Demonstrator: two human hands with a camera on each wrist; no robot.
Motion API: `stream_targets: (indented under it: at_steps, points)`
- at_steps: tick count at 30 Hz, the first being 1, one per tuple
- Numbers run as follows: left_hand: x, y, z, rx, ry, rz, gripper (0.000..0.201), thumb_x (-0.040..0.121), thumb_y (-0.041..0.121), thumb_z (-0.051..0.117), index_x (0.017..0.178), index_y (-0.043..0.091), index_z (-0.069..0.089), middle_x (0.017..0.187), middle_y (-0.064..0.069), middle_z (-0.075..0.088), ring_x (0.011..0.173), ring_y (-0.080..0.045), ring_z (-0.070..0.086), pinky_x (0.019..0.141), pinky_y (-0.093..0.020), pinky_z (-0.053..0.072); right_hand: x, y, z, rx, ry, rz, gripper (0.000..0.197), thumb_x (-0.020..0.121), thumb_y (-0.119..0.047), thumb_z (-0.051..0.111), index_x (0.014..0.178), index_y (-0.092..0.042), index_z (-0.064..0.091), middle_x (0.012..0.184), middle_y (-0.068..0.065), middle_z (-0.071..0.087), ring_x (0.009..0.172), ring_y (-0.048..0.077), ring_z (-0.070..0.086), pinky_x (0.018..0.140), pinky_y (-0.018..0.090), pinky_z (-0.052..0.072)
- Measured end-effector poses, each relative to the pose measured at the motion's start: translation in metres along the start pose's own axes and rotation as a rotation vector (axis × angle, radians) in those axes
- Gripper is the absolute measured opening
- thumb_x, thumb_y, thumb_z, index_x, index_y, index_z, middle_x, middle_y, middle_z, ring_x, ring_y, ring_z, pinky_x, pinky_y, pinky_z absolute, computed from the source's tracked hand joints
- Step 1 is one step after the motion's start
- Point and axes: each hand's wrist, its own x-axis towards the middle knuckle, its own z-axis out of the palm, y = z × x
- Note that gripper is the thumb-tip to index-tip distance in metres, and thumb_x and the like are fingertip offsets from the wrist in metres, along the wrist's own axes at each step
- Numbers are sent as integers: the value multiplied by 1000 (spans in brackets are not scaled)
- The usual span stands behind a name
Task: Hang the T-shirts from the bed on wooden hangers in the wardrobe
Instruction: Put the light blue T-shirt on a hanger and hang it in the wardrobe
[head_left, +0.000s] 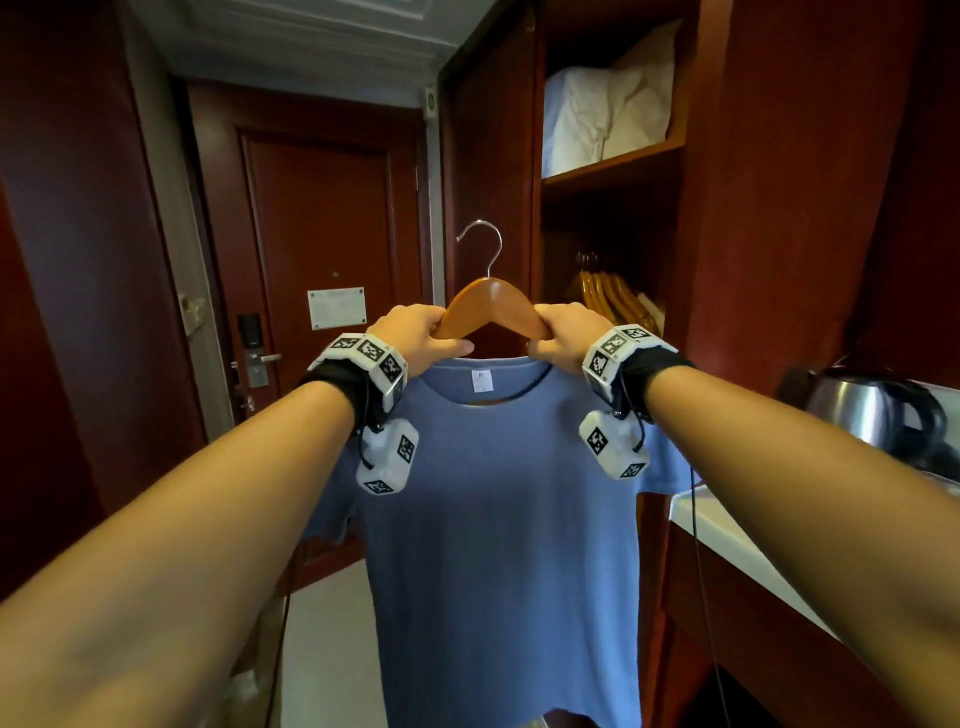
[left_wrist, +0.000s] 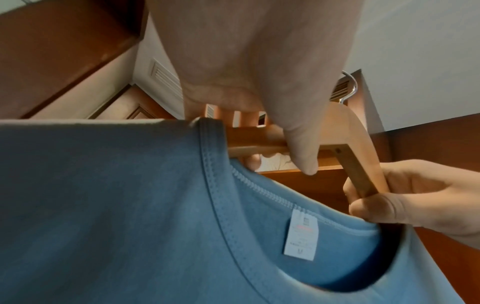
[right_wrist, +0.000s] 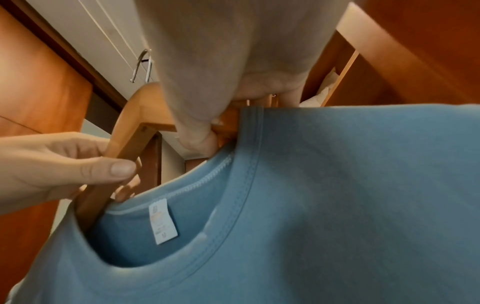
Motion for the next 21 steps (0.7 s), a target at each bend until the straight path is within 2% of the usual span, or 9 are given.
stream_targets:
  at_steps: [3, 9, 12, 16, 21]
  points:
    - [50, -24, 8, -8, -10, 4, 30, 87, 50, 67, 93, 21, 63, 80, -1, 64, 75, -18, 61, 70, -31, 44, 50, 13, 14, 27, -25, -2, 14, 89, -31, 68, 91, -24, 56, 81, -4, 59, 79, 19, 60, 71, 30, 42]
    - [138, -71, 29, -27, -26, 20, 33, 85, 52, 70, 91, 20, 65, 81, -5, 67, 77, -22, 64, 71, -36, 51, 127, 35, 42, 23, -53, 40, 19, 88, -32, 70, 86, -22, 54, 77, -3, 57, 72, 15, 57, 67, 27, 40]
    - [176, -88, 45, -52, -56, 48, 32, 84, 51, 70, 78, 23, 58, 72, 0, 59, 67, -17, 57, 62, -30, 41, 156, 51, 57, -17, -39, 89, 15, 87, -29, 68, 89, -19, 57, 78, -1, 58, 74, 18, 58, 65, 28, 41]
    - [225, -110, 69, -72, -83, 97, 36, 85, 51, 70, 71, 24, 50, 65, 2, 51, 60, -15, 50, 58, -28, 34, 191, 70, 86, -36, -4, 187, 13, 88, -23, 65, 94, -16, 56, 79, -1, 56, 76, 20, 57, 68, 31, 42]
    - [294, -141, 99, -134, -161, 178, 40, 83, 54, 71, 68, 23, 50, 62, 3, 51, 57, -15, 49, 58, -29, 36, 237, 94, 118, -43, 49, 306, 15, 90, -23, 63, 101, -17, 54, 90, 4, 59, 84, 24, 60, 74, 35, 46]
